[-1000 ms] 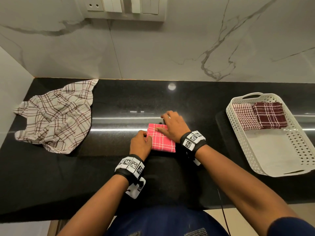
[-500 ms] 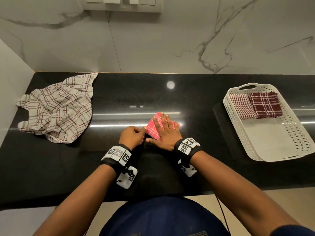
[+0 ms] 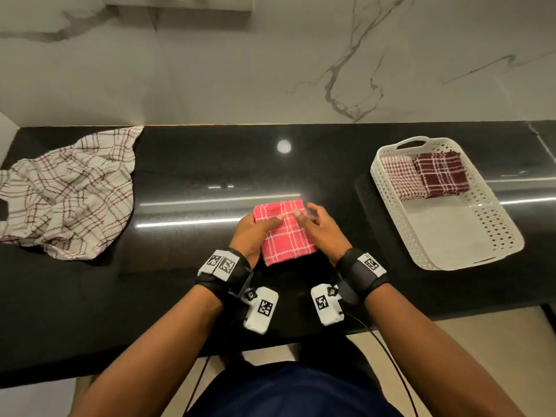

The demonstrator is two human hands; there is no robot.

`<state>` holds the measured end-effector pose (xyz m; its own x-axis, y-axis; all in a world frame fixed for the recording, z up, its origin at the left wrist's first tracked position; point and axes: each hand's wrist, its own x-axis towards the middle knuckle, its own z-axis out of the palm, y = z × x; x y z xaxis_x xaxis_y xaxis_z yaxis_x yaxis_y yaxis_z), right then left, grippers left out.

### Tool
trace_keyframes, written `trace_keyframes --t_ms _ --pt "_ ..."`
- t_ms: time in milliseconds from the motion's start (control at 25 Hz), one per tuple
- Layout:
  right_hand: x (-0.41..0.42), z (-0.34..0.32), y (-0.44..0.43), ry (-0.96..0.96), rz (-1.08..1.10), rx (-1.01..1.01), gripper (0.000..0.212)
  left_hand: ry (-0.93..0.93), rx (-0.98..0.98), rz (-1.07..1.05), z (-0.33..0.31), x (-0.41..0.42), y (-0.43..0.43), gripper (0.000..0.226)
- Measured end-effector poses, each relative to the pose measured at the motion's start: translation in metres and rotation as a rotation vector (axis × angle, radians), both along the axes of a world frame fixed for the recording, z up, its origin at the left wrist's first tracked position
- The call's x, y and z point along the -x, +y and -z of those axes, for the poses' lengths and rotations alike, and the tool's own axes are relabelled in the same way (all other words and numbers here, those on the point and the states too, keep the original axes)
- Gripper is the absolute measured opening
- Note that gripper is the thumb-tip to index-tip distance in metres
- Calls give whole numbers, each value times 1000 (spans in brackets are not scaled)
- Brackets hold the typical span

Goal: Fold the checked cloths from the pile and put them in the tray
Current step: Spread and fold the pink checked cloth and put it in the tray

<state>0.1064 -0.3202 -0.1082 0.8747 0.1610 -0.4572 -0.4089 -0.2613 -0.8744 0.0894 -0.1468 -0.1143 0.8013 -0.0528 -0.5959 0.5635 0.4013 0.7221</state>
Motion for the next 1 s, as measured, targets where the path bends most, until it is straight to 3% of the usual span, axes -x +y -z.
trace_keyframes --t_ms 120,240,360,440,640,800,1000 --pt "-12 -18 -76 79 20 -176 57 -102 121 110 -21 -15 -66 37" --pt "-28 -40 -173 23 58 -136 56 -130 103 204 -45 -36 -157 28" --pt "-48 -46 -279 40 109 -100 43 -124 -65 333 -51 -56 -254 13" --pt "-63 -35 -329 149 104 -37 33 -77 -190 410 -43 -66 -303 17" --pt "-103 -10 -350 391 128 97 31 -92 -719 733 -20 -87 -349 31" --pt "-111 -8 -353 315 81 260 11 -222 -924 813 -14 -95 -351 27" --pt "-100 -39 -338 -26 -206 554 42 -385 -917 759 -34 -93 -312 26"
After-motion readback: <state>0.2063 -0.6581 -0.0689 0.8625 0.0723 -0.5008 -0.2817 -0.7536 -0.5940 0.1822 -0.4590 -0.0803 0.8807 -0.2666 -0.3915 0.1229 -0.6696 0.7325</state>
